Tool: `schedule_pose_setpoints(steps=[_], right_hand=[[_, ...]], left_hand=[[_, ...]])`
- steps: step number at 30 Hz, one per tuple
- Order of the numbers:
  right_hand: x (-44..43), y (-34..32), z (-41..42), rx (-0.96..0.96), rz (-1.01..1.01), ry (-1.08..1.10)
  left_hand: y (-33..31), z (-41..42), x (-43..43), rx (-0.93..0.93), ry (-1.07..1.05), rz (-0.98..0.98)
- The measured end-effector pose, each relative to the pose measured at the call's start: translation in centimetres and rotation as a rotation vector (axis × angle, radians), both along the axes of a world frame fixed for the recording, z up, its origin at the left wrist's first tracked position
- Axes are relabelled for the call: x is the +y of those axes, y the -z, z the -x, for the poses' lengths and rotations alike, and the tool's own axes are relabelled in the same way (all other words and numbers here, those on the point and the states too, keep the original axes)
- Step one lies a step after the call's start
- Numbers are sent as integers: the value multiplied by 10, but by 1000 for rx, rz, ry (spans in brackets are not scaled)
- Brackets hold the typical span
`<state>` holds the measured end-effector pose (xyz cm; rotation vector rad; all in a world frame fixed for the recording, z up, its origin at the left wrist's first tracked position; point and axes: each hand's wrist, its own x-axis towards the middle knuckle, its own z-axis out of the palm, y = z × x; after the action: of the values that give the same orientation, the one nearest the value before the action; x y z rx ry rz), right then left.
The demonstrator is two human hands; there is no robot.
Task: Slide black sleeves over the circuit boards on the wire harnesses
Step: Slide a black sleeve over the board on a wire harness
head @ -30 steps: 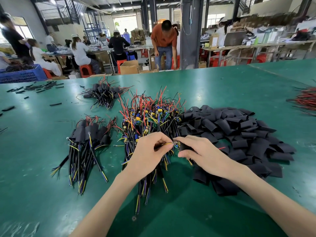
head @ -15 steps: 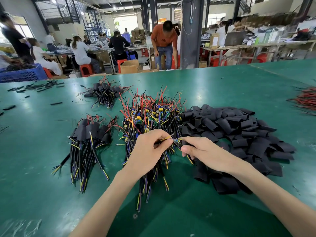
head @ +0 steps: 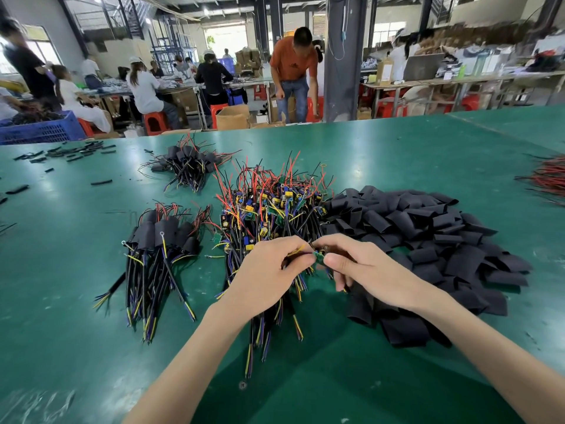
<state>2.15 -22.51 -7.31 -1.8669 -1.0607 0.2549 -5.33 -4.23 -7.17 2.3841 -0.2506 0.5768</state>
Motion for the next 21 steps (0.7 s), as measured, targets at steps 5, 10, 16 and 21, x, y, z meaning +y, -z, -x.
schedule_pose_setpoints(steps=[5, 10, 16, 21], right_hand=[[-1, -1, 0, -311, -52, 178], [1, -1, 6, -650, 49, 188], [2, -4, 10, -751, 170, 152], [3, -3, 12, -835, 249, 146]], left_hand=[[-3, 2, 3, 55, -96, 163], [-6, 3, 1, 153, -41, 311], [-7, 1, 1, 185, -25, 382], [-8, 2, 1, 191, -22, 414]])
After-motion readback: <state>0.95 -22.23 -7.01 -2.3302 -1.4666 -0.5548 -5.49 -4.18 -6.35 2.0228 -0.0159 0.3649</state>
